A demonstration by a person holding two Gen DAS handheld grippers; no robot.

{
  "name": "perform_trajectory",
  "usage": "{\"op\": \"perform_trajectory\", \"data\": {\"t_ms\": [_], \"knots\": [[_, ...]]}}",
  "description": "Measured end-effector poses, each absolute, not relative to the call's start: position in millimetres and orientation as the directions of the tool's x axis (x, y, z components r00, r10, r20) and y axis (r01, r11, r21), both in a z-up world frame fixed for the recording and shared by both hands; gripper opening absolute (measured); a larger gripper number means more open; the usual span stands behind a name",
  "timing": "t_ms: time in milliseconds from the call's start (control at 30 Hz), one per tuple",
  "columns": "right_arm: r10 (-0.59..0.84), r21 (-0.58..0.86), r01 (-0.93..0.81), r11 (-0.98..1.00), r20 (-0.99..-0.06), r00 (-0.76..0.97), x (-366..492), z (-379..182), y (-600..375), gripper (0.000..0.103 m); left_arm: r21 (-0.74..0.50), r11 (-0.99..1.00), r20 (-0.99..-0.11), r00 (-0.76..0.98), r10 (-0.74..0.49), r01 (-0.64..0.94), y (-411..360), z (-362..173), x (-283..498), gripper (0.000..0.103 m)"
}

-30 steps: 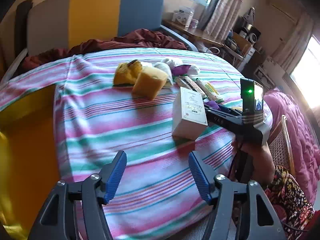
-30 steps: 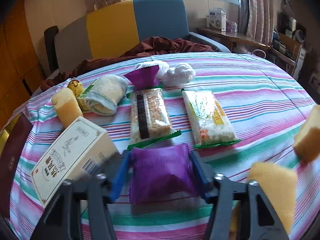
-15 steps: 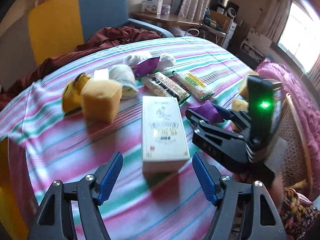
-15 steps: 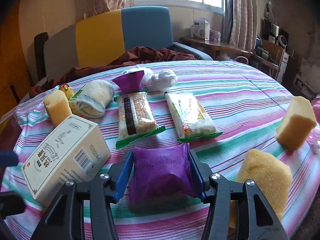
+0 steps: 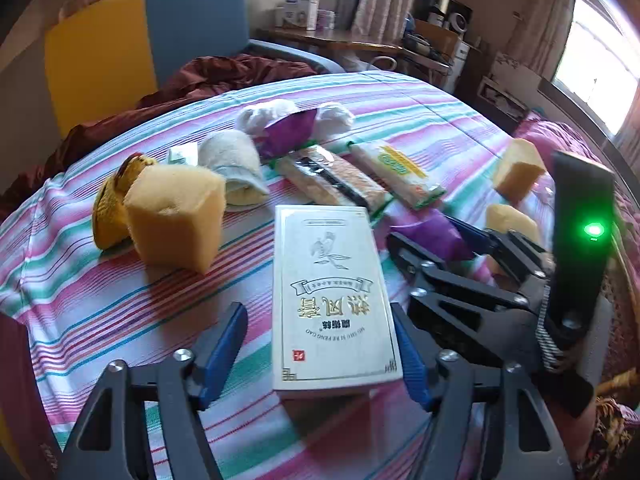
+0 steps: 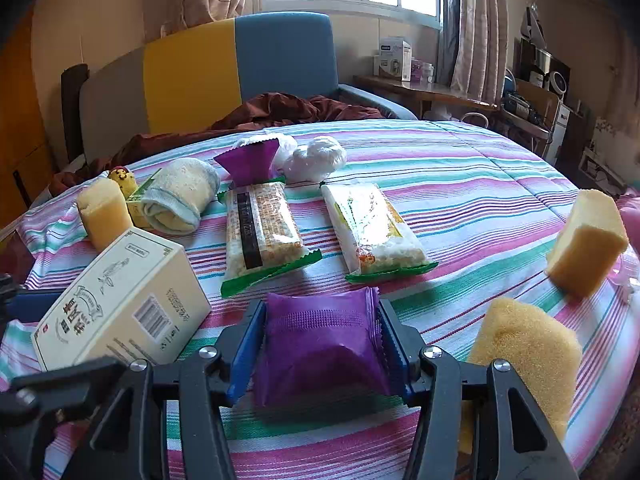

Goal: Organize objects
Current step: 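Grasp the white box with the left gripper, then carry the white box and purple packet into the gold tray and release both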

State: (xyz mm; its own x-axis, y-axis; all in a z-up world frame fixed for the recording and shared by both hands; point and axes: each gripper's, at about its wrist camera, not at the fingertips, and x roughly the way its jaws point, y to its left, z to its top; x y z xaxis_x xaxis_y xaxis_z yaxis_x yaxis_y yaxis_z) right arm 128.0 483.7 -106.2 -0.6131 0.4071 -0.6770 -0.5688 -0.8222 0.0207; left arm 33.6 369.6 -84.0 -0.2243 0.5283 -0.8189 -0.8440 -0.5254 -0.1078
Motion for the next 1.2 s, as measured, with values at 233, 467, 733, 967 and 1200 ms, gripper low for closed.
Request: {"op": "perform_trajectory", "data": {"t_ms": [233, 467, 733, 967, 1200], "knots": [[0.41, 0.016, -0.569, -0.822, -0.677, -0.611, 128.7, -106.9, 483.4, 0.056, -0.063, -0.521, -0.829, -0.247, 0.502, -0.851, 368.1, -96.8, 37.3, 0.052], [0.419, 0.001, -0.571, -0.821, -0.678, -0.604, 127.2, -107.2, 482.3, 0.056, -0.062, -0.528, -0.822, -0.256, 0.508, -0.847, 360.1, -99.8, 40.4, 0.052], [0.448, -0.04, -0.575, -0.817, -0.673, -0.589, 125.1, -107.1, 477.8, 0.056, -0.048, -0.583, -0.784, -0.331, 0.525, -0.811, 323.9, -98.3, 56.2, 0.052], [0.465, -0.068, -0.578, -0.813, -0.671, -0.577, 122.5, -107.4, 473.5, 0.056, -0.083, -0.612, -0.742, -0.361, 0.565, -0.787, 287.2, -75.3, 61.6, 0.052], [0.489, -0.104, -0.577, -0.81, -0.661, -0.569, 122.4, -106.4, 467.8, 0.055, -0.095, -0.636, -0.706, -0.399, 0.585, -0.766, 248.9, -54.1, 64.0, 0.052]]}}
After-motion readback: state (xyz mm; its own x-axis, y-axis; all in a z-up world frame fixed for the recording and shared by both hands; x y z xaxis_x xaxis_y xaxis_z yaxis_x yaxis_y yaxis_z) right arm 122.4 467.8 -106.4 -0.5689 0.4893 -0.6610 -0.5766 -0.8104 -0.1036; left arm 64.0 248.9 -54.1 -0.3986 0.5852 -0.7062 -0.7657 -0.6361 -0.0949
